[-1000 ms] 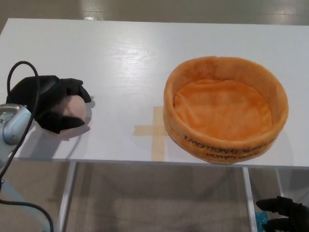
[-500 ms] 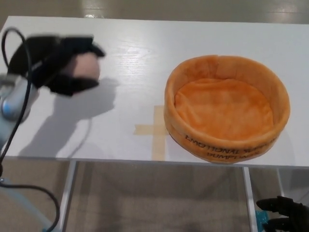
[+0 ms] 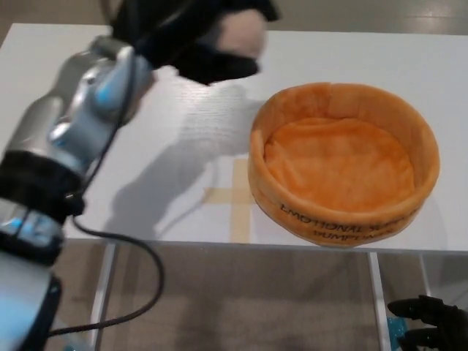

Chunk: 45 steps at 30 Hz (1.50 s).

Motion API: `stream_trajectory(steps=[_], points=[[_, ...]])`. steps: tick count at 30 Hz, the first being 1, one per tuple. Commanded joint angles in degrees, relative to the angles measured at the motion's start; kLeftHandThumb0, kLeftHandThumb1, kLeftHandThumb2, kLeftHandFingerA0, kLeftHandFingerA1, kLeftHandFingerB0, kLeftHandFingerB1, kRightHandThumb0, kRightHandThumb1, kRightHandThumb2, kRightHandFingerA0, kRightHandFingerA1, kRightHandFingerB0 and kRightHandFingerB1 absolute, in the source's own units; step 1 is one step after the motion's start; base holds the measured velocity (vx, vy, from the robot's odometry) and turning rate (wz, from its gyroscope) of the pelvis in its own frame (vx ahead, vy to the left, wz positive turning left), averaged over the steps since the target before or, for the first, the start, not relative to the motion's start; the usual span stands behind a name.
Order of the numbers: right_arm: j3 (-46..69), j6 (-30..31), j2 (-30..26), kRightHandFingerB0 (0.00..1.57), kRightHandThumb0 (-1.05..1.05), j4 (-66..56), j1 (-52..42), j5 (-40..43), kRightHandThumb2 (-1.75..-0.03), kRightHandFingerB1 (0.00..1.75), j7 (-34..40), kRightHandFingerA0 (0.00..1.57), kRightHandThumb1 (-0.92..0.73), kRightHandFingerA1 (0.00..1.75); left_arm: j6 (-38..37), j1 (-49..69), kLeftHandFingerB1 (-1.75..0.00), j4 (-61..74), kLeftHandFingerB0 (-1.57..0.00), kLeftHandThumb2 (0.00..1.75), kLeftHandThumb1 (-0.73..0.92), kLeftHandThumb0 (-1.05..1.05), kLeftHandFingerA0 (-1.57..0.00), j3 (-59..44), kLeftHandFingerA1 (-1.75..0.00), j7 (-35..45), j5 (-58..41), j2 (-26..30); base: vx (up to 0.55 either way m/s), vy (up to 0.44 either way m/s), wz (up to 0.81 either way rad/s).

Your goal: Use the left hand to pick up the pink round toy on the left and place it inside the orange plate on the desk.

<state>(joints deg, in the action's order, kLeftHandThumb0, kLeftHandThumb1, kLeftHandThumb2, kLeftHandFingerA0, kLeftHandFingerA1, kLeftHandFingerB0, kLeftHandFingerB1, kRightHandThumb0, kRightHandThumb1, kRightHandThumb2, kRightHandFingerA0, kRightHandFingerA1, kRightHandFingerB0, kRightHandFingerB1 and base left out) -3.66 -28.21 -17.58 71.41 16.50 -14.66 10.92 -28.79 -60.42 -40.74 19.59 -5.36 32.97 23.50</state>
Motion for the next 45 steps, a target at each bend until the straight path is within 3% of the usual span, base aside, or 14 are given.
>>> stream_trajectory(steps=[1,14,15,17,19,20,21,22,24,27,28,42,43,45], points=[[0.0,0.0,-0.3,0.68,-0.1,-0.1,0.2,0.0,-0.58,0.5,0.1,0.58,-0.64,0.52,1.8,-4.1,-0.85,-3.5,-0.83,0.63,0.8,-0.31,-0.84,3.6,-1.64,-0.4,3.6,-5.0,0.0,0.0,0.0],[0.3,-0.6,-0.4,0.68,-0.1,-0.2,0.8,0.2,-0.58,0.5,-0.1,0.61,-0.64,0.54,5.8,-7.4,-0.59,-14.5,-0.89,0.68,0.76,-0.31,-0.83,8.0,-1.59,-1.0,4.6,-15.8,0.0,0.0,0.0],[0.3,-0.8,-0.5,0.68,-0.09,-0.3,1.0,0.2,-0.58,0.51,-0.1,0.6,-0.64,0.54,6.9,-7.5,-0.57,-15.9,-0.92,0.64,0.79,-0.27,-1.08,7.5,-1.15,1.5,3.3,-16.9,0.0,0.0,0.0],[0.2,-1.1,-0.7,0.68,-0.09,-0.2,1.0,0.0,-0.58,0.51,0.0,0.59,-0.64,0.53,8.5,-7.5,-0.49,-17.3,-0.81,0.63,0.77,-0.28,-1.14,6.8,-0.8,5.0,1.6,-18.3,0.0,0.0,0.0],[0.2,-1.1,-0.7,0.68,-0.09,-0.2,1.0,-0.1,-0.58,0.51,0.1,0.59,-0.64,0.53,9.1,-7.6,-0.49,-17.8,-0.81,0.63,0.77,-0.28,-1.14,6.4,-0.8,6.0,1.2,-18.7,0.0,0.0,0.0],[0.3,-1.1,-0.6,0.69,-0.09,-0.2,1.0,0.2,-0.58,0.51,-0.1,0.59,-0.64,0.53,10.4,-7.7,-0.31,-17.6,-0.34,0.59,0.62,-0.4,-0.71,6.3,-0.57,9.4,0.7,-18.7,0.0,0.0,0.0],[0.4,-1.1,-0.6,0.69,-0.09,-0.2,1.0,0.3,-0.58,0.51,-0.2,0.59,-0.64,0.53,11.4,-7.9,-0.31,-17.4,-0.34,0.59,0.62,-0.4,-0.71,6.2,-0.57,12.0,0.3,-18.8,0.0,0.0,0.0],[0.5,-0.9,-0.6,0.68,-0.1,-0.3,1.1,0.4,-0.58,0.5,-0.4,0.6,-0.64,0.54,14.6,-9.0,-0.2,-17.8,-0.01,0.56,0.54,-0.67,-0.1,7.2,-0.3,16.9,1.0,-18.9,0.0,0.0,0.0],[0.6,-0.8,-0.6,0.68,-0.1,-0.4,1.3,0.6,-0.58,0.51,-0.7,0.58,-0.64,0.53,19.2,-10.1,0.0,-18.1,0.0,0.84,0.47,-0.81,0.0,8.3,-0.01,22.7,1.8,-19.4,0.0,0.0,0.0],[0.3,-0.5,-0.7,0.69,-0.11,-0.5,1.5,0.2,-0.58,0.5,-0.4,0.58,-0.64,0.53,21.6,-9.5,0.0,-17.2,0.0,0.87,0.47,-0.84,0.0,8.5,0.0,25.1,1.6,-19.9,0.0,0.0,0.0],[0.3,-0.5,-0.7,0.68,-0.11,-0.5,1.6,0.2,-0.58,0.5,-0.4,0.58,-0.64,0.54,22.0,-9.3,0.0,-16.7,0.0,0.61,0.55,-0.96,0.0,8.4,0.0,25.8,1.3,-20.1,0.0,0.0,0.0],[0.3,-1.0,-0.8,0.68,-0.09,-0.4,1.9,0.2,-0.58,0.51,-0.3,0.59,-0.64,0.54,25.1,-7.3,0.0,-9.1,0.0,0.6,0.64,-0.97,0.0,8.1,0.0,30.8,0.4,-19.8,0.0,0.0,0.0],[0.5,-1.0,-0.7,0.67,-0.1,-0.4,1.9,0.4,-0.58,0.51,-0.6,0.57,-0.65,0.53,25.3,-7.1,0.0,-7.2,0.0,0.93,0.52,-0.94,0.0,8.0,0.0,31.4,0.3,-19.2,0.0,0.0,0.0],[0.4,-0.6,-0.7,0.67,-0.11,-0.4,1.9,0.4,-0.58,0.5,-0.8,0.57,-0.65,0.52,25.7,-6.5,0.0,-4.0,0.0,0.93,0.51,-0.93,0.0,7.8,0.0,32.4,0.3,-18.2,0.0,0.0,0.0]])
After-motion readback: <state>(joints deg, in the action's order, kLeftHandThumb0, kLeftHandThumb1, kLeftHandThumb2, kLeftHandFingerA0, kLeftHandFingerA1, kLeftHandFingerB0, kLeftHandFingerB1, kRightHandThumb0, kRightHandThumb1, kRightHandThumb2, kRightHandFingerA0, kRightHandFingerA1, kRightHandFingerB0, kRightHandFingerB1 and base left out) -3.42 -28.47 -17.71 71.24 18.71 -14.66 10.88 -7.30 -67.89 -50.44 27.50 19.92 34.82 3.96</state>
